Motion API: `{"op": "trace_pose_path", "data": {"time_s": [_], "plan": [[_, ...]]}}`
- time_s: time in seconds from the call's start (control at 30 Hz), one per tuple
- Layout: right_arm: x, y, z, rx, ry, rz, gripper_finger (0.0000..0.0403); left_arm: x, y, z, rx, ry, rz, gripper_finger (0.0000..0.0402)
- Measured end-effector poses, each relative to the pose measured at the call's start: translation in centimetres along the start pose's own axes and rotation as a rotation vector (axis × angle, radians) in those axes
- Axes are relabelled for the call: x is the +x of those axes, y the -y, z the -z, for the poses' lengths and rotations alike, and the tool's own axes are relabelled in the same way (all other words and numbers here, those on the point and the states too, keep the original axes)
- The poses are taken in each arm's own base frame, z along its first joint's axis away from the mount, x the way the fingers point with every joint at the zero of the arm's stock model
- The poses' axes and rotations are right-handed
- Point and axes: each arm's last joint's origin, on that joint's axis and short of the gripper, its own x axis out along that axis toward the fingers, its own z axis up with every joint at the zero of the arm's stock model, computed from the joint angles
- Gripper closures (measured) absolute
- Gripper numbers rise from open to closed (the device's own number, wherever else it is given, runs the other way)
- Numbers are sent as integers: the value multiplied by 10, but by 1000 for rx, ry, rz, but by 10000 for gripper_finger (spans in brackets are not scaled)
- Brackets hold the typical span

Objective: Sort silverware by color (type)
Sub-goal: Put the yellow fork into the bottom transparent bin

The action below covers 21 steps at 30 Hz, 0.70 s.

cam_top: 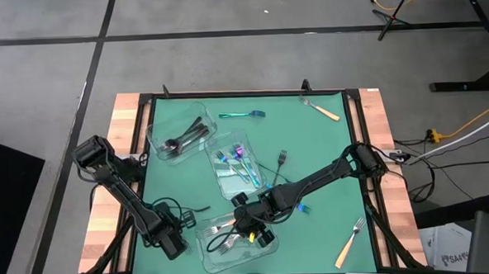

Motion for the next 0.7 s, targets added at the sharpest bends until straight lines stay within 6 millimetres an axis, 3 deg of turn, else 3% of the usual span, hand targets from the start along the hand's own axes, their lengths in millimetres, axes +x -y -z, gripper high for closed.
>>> {"op": "trace_pose_path", "data": {"time_s": [0.2, 0.5, 0.7], "plan": [[0, 0, 0, 0, 0, 0, 258, 0, 0, 0, -29, 5, 14, 398], [0, 0, 0, 0, 0, 0, 258, 2, -3, 1, -38, 12, 20, 340], [0, 0, 0, 0, 0, 0, 258, 8, -3, 1, -37, 33, 0, 331]]}}
